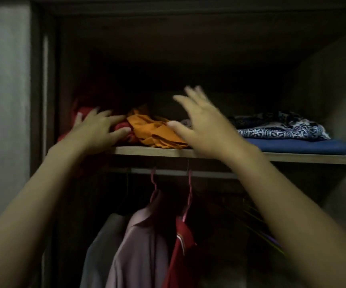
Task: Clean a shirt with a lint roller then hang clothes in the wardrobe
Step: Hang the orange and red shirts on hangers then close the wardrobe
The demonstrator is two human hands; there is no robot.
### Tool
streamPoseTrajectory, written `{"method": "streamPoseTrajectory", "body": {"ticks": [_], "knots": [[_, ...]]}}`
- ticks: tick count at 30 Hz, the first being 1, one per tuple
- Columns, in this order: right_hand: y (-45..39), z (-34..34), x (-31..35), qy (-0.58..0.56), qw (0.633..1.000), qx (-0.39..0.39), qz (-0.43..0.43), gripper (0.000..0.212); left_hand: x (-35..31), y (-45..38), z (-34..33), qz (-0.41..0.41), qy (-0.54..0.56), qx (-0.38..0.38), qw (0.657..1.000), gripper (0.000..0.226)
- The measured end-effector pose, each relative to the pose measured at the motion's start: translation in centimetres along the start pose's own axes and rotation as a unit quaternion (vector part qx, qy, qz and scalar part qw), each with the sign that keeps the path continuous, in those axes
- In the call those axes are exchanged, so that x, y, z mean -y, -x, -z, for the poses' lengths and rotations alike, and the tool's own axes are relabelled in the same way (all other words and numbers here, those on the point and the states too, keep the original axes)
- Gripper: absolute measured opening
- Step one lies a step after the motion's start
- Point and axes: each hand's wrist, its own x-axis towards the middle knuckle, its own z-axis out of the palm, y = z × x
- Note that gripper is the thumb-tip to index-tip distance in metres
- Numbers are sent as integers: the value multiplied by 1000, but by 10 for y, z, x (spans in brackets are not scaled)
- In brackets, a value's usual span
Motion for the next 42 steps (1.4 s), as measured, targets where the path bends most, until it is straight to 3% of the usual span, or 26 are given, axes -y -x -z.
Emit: {"method": "streamPoseTrajectory", "body": {"ticks": [2, 6, 11, 15, 20, 26, 28, 30, 32, 33, 34, 36, 37, 39, 42], "knots": [[-28, -24, 25, -74, 995, 67, 1, 66, 13, 3, -7, -16, 34, -2, 999, 57], [-50, -66, 43, -56, 974, 194, -103, 67, 21, 3, -16, -28, 76, -23, 996, 57], [-48, -70, 43, -48, 987, 76, -130, 36, 27, -1, -18, -30, 94, -10, 995, 57], [-37, -68, 48, -88, 987, -30, -133, 25, 28, -7, -15, -27, 98, 21, 995, 60], [-12, -58, 70, -98, 980, -144, -96, 39, 23, -14, -12, 1, 91, 36, 995, 62], [54, -47, 109, -95, 974, -170, -116, 47, 28, -25, -20, -8, 86, 51, 995, 62], [80, -50, 119, -116, 972, -149, -139, 49, 32, -20, -23, -31, 111, 3, 993, 56], [104, -52, 126, -130, 970, -126, -161, 49, 28, 5, -24, -78, 128, -113, 982, 49], [127, -54, 131, -140, 968, -104, -179, 51, 14, 52, -25, -117, 197, -236, 944, 39], [137, -54, 134, -138, 968, -99, -184, 53, 3, 82, -27, -113, 279, -261, 917, 38], [146, -54, 138, -130, 969, -96, -186, 54, -7, 112, -31, -92, 389, -234, 886, 44], [165, -56, 144, -99, 978, -79, -167, 56, -28, 164, -35, -35, 580, -78, 810, 62], [176, -58, 147, -80, 984, -57, -149, 56, -35, 181, -40, -29, 622, -4, 783, 63], [197, -64, 150, -87, 988, 2, -132, 58, -44, 204, -53, -52, 622, 70, 778, 46], [224, -66, 146, -188, 961, 94, -178, 69, -53, 226, -71, -5, 614, 102, 783, 23]]}}
